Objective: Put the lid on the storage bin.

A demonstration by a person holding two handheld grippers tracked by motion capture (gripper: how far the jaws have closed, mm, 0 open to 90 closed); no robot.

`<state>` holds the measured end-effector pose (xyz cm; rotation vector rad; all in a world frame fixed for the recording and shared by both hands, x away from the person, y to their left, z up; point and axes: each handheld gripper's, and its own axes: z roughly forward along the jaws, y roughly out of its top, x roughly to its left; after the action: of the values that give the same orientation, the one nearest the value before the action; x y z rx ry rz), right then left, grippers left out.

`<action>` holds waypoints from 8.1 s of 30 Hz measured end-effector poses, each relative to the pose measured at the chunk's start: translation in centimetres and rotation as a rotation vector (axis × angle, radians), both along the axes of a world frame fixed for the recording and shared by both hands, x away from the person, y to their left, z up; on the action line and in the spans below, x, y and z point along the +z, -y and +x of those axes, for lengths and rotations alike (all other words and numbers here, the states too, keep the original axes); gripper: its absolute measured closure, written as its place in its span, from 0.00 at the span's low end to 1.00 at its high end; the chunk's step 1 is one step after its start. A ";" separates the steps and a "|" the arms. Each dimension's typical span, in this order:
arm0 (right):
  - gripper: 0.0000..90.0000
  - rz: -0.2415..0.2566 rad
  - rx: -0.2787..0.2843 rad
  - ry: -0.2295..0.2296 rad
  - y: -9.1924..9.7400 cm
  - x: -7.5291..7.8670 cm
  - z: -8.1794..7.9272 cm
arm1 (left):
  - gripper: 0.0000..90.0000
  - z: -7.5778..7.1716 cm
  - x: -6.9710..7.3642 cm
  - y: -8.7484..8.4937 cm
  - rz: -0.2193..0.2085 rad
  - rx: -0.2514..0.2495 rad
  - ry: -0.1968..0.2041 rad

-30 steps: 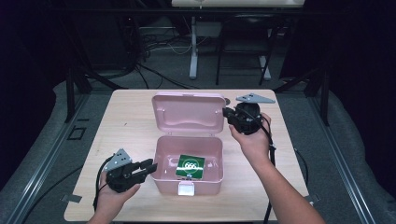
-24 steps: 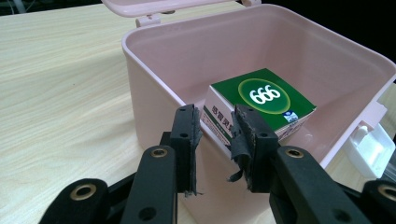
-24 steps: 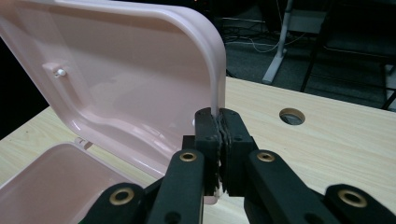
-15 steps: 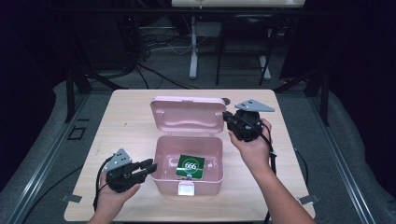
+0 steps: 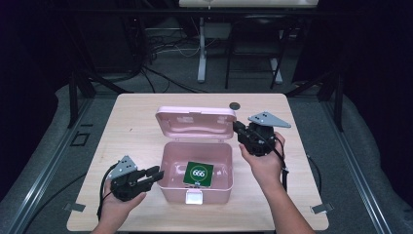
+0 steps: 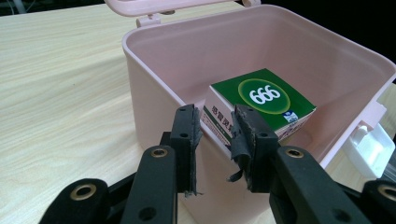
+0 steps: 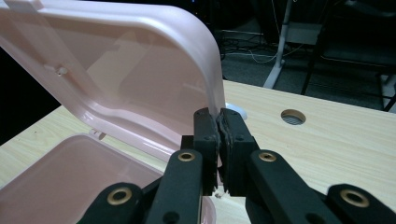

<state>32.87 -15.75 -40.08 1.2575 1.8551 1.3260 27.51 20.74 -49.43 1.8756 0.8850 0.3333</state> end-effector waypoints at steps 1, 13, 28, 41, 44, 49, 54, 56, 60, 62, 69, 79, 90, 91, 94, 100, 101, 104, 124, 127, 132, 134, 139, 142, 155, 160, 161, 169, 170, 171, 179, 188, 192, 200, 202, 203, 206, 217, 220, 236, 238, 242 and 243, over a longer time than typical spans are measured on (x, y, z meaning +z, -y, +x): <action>0.96 0.005 -0.001 0.006 0.0 -0.1 -0.1 | 0.78 0.0 0.0 0.0 -0.001 0.002 -0.001; 0.95 0.025 -0.010 0.035 0.0 -0.7 -0.9 | 0.78 0.0 0.0 0.0 0.000 0.001 -0.003; 0.95 0.022 0.009 0.037 0.2 -1.0 -1.7 | 0.72 0.7 3.6 -2.0 -0.044 0.060 0.079; 0.95 0.052 0.025 0.029 0.5 -1.2 -2.0 | 0.65 3.5 7.0 -0.8 -0.033 0.100 0.137; 0.95 0.057 0.028 0.027 0.5 -1.2 -2.0 | 0.65 4.0 7.9 -0.4 -0.025 0.102 0.153; 0.94 0.068 0.032 0.023 0.6 -1.3 -1.9 | 0.63 4.7 9.2 0.7 -0.004 0.118 0.205; 0.94 0.073 0.032 0.024 0.6 -1.3 -1.9 | 0.65 5.2 9.6 1.5 -0.010 0.118 0.208; 0.94 0.073 0.034 0.025 0.6 -1.3 -1.9 | 0.70 5.5 9.7 1.9 -0.015 0.118 0.218; 0.94 0.077 0.033 0.024 0.7 -1.4 -1.8 | 0.76 5.7 9.8 2.2 -0.010 0.142 0.226; 0.94 0.079 0.034 0.023 0.7 -1.4 -1.8 | 0.85 5.8 9.9 2.1 -0.014 0.156 0.228; 0.93 0.084 0.049 0.005 0.9 -1.2 -1.7 | 0.90 5.3 9.9 2.4 0.031 0.204 0.257; 0.86 0.117 0.074 0.037 2.3 0.6 -2.7 | 0.91 5.0 9.9 2.4 0.044 0.200 0.256; 0.83 0.171 0.027 0.052 3.5 0.8 -2.5 | 0.89 4.1 9.5 2.0 0.027 0.167 0.233; 0.83 0.171 0.027 0.052 3.5 0.8 -2.5 | 0.89 4.1 9.5 2.0 0.027 0.167 0.233; 0.83 0.169 0.031 0.047 3.2 0.7 -2.2 | 0.88 3.8 9.4 1.8 0.024 0.154 0.229; 0.82 0.159 0.033 0.046 2.9 0.5 -2.2 | 0.89 3.1 9.2 1.3 -0.004 0.131 0.207; 0.82 0.158 0.031 0.047 2.9 0.4 -2.3 | 0.89 3.0 9.2 1.2 -0.009 0.128 0.206; 0.82 0.158 0.030 0.047 2.9 0.4 -2.3 | 0.89 2.6 9.2 1.2 0.000 0.124 0.214; 0.81 0.147 0.033 0.040 2.6 -0.1 -2.2 | 0.87 1.7 8.8 1.0 -0.002 0.102 0.218; 0.81 0.140 0.035 0.038 2.5 -0.2 -2.1 | 0.87 1.5 8.6 0.9 -0.003 0.099 0.215; 0.81 0.143 0.033 0.036 2.6 -0.2 -2.1 | 0.87 1.3 8.5 0.9 -0.003 0.097 0.213; 0.81 0.145 0.032 0.037 2.6 -0.2 -2.1 | 0.87 1.1 8.4 0.9 0.000 0.097 0.218; 0.80 0.145 0.032 0.039 2.5 -0.3 -2.1 | 0.87 1.0 8.2 0.8 0.000 0.095 0.216; 0.79 0.148 0.034 0.039 2.5 -0.3 -2.1 | 0.87 0.9 8.1 0.8 -0.001 0.092 0.214; 0.79 0.151 0.029 0.037 2.7 -0.4 -2.0 | 0.86 -0.1 7.3 0.6 -0.006 0.085 0.208; 0.79 0.152 0.028 0.038 2.7 -0.4 -2.0 | 0.86 -0.6 6.8 0.4 -0.008 0.079 0.200; 0.79 0.152 0.028 0.038 2.7 -0.4 -2.0 | 0.86 -0.7 6.7 0.4 -0.005 0.077 0.198; 0.79 0.154 0.024 0.040 2.8 -0.4 -2.0 | 0.86 -1.1 6.0 0.3 -0.008 0.074 0.195; 0.79 0.154 0.024 0.040 2.8 -0.4 -2.0 | 0.86 -1.2 6.0 0.3 -0.007 0.074 0.197; 0.79 0.154 0.025 0.040 2.8 -0.4 -2.0 | 0.86 -1.2 6.0 0.3 -0.002 0.073 0.196; 0.78 0.162 0.023 0.040 2.9 -0.4 -2.1 | 0.86 -1.4 5.6 0.2 -0.010 0.073 0.198; 0.78 0.157 0.027 0.041 2.8 -0.4 -2.1 | 0.86 -1.6 5.2 0.1 -0.009 0.067 0.185; 0.78 0.153 0.030 0.040 2.7 -0.4 -2.1 | 0.86 -1.8 4.9 0.1 -0.008 0.064 0.179; 0.78 0.158 0.027 0.042 2.8 -0.4 -2.1 | 0.86 -2.2 3.9 -0.2 -0.002 0.047 0.150; 0.78 0.156 0.026 0.042 2.8 -0.4 -2.1 | 0.86 -2.3 3.7 -0.2 -0.006 0.045 0.142; 0.78 0.158 0.027 0.042 2.8 -0.3 -2.1 | 0.86 -2.4 3.5 -0.2 -0.004 0.043 0.136; 0.78 0.157 0.028 0.042 2.8 -0.4 -2.1 | 0.86 -2.6 3.2 -0.3 -0.001 0.041 0.134; 0.78 0.157 0.027 0.042 2.8 -0.4 -2.1 | 0.86 -3.4 2.7 -0.4 -0.005 0.031 0.121; 0.78 0.156 0.028 0.042 2.8 -0.4 -2.0 | 0.86 -3.6 2.5 -0.5 -0.004 0.023 0.110; 0.78 0.152 0.030 0.038 2.6 -0.5 -2.1 | 0.85 -4.4 1.2 -0.6 0.021 0.002 0.065; 0.78 0.152 0.029 0.038 2.6 -0.6 -2.1 | 0.85 -4.4 1.1 -0.6 0.024 0.000 0.061; 0.78 0.151 0.031 0.037 2.6 -0.6 -2.0 | 0.85 -4.5 0.8 -0.7 0.039 0.001 0.049; 0.78 0.150 0.032 0.037 2.6 -0.6 -2.0 | 0.85 -4.5 0.6 -0.8 0.041 0.002 0.044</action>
<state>30.82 -18.36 -40.66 1.2732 1.7845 1.5197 22.99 21.51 -48.83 1.8977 0.8565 0.3957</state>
